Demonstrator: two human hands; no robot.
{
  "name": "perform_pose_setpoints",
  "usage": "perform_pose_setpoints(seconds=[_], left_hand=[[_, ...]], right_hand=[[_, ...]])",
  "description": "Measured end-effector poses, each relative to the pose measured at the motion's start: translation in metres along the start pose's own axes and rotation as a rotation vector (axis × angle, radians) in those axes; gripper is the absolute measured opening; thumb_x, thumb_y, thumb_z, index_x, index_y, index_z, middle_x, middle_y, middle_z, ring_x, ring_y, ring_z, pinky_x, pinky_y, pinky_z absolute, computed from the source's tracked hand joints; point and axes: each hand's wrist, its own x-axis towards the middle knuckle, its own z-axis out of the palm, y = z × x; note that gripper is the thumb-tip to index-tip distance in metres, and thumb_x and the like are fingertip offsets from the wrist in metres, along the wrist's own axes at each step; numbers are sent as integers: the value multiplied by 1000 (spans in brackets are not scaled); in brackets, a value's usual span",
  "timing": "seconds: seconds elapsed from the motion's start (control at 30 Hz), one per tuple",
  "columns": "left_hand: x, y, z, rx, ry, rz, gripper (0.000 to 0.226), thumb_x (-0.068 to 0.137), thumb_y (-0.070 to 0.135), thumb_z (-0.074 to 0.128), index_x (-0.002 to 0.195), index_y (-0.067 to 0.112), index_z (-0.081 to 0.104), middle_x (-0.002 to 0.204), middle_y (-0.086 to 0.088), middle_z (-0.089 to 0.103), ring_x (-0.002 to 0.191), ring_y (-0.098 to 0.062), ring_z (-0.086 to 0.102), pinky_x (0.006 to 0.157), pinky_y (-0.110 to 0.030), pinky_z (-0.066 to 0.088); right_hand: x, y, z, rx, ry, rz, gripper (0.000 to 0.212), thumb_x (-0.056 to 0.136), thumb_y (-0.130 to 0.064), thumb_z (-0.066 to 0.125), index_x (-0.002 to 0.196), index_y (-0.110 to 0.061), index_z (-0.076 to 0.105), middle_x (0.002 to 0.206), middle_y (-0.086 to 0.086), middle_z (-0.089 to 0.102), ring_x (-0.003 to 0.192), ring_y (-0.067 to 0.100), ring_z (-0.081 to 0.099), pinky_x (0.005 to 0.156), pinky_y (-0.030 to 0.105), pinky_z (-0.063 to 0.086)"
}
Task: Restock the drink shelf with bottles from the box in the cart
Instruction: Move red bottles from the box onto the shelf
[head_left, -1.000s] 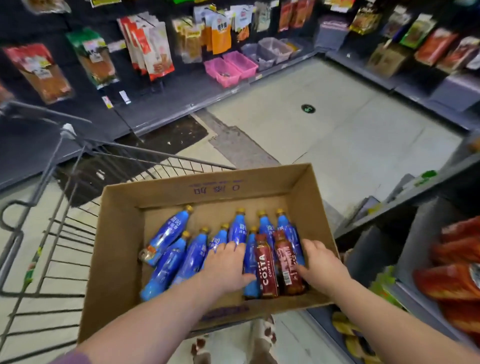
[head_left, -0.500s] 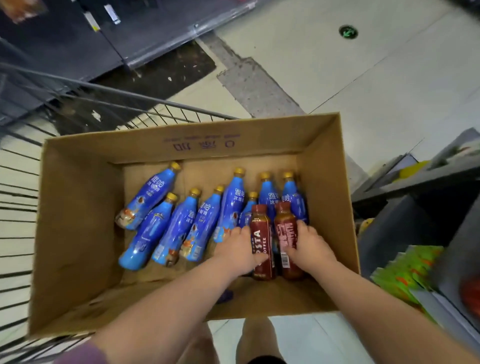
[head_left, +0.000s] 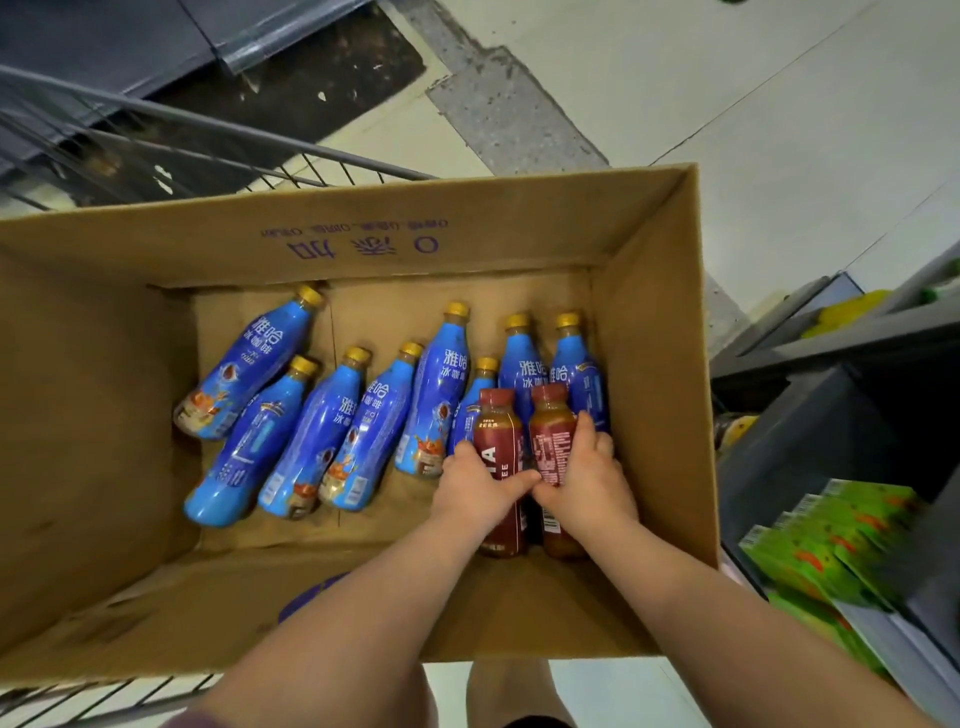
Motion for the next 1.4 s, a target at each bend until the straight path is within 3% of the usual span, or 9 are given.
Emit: perform_pose_setpoints(seconds=[0.23, 0.47, 0.67, 0.83, 1.07, 1.23, 1.4], left_hand=[[8, -3, 1, -60, 14, 20, 65, 71, 40, 77, 117, 12, 41, 116, -9, 54, 104, -25, 57, 83, -35, 49], [-8, -16, -25, -208, 71, 117, 53, 71, 36, 78, 103, 21, 38, 98, 2, 57, 75, -12, 54, 64, -24, 44], [-37, -14, -81, -194, 93, 217, 55, 72, 42, 76, 107, 18, 40, 97, 0, 59, 89, -22, 61, 80, -36, 51], [-63, 0, -131, -250, 124, 370, 45, 71, 33, 78, 99, 22, 44, 82, 10, 58, 71, -1, 55, 56, -19, 40], [-92, 33, -162, -254, 82, 564, 45, 68, 33, 79, 100, 21, 49, 85, 4, 63, 79, -18, 62, 75, -33, 49], [-113, 50, -145, -225, 7, 676, 45, 69, 31, 79, 99, 22, 47, 81, 8, 60, 73, -8, 58, 67, -28, 43], [-147, 54, -114, -128, -87, 744, 44, 71, 35, 77, 99, 24, 45, 86, 4, 62, 79, -18, 61, 72, -31, 47]], right_hand=[[0, -3, -1, 61, 0, 31, 99, 76, -34, 73, 146, -27, 3, 142, 7, 26, 125, 28, 38, 98, 44, 41], [-25, -13, -17, 109, 37, 41, 96, 77, -33, 70, 147, -26, 5, 139, 7, 30, 116, 28, 49, 91, 42, 49], [-66, -37, -41, 146, 100, 4, 95, 77, -36, 69, 146, -29, 5, 138, 3, 30, 114, 23, 49, 90, 41, 47], [-106, -63, -64, 216, 213, -44, 98, 72, -37, 70, 146, -32, 5, 136, 0, 32, 110, 20, 51, 88, 38, 47], [-151, -73, -84, 348, 410, -70, 97, 66, -37, 69, 146, -29, 14, 129, 2, 40, 106, 19, 53, 87, 33, 45], [-175, -54, -79, 462, 506, -19, 94, 63, -42, 72, 141, -31, 22, 126, 0, 43, 110, 21, 53, 90, 37, 47], [-216, -19, -71, 540, 586, 70, 91, 59, -46, 67, 138, -33, 22, 118, -4, 41, 103, 20, 56, 86, 45, 52]])
